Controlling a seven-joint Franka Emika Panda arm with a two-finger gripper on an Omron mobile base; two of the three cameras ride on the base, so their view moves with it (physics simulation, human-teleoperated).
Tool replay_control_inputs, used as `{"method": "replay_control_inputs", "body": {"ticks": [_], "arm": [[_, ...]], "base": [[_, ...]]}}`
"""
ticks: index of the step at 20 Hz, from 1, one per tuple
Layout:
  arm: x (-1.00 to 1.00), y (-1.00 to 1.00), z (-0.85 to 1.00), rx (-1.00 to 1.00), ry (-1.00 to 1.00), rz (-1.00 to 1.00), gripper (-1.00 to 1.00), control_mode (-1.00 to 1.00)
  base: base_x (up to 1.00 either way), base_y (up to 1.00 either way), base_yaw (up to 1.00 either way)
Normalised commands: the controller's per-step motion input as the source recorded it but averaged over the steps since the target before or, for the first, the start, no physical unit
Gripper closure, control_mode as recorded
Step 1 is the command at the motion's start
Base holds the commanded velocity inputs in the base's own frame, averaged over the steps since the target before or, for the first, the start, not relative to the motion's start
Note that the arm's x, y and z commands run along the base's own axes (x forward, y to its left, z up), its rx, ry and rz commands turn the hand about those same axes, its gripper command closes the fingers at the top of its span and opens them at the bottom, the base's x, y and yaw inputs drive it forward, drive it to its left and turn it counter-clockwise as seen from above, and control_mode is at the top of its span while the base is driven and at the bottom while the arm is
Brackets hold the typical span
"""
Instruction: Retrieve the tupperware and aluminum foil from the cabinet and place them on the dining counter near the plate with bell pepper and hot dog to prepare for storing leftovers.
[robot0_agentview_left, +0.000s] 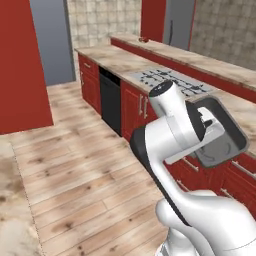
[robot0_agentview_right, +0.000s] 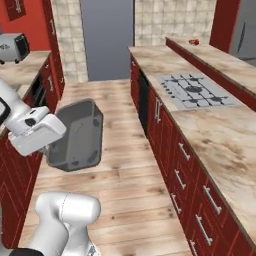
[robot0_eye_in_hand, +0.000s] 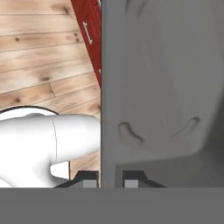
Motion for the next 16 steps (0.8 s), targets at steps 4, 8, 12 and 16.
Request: {"method": "replay_control_inputs", "body": {"ticks": [4,8,12,16], "arm": [[0.00,0.00,0.00,0.00,0.00,0.00,1.00,1.00],[0.00,0.00,0.00,0.00,0.00,0.00,1.00,1.00],[0.00,0.00,0.00,0.00,0.00,0.00,1.00,1.00],[0.00,0.00,0.00,0.00,0.00,0.00,1.00,1.00]], "base": [[-0.74,0.05,-0.35],[-0.33,-0.12,-0.46],[-0.11,-0.57,-0.51],[-0.07,-0.94,-0.55]]}}
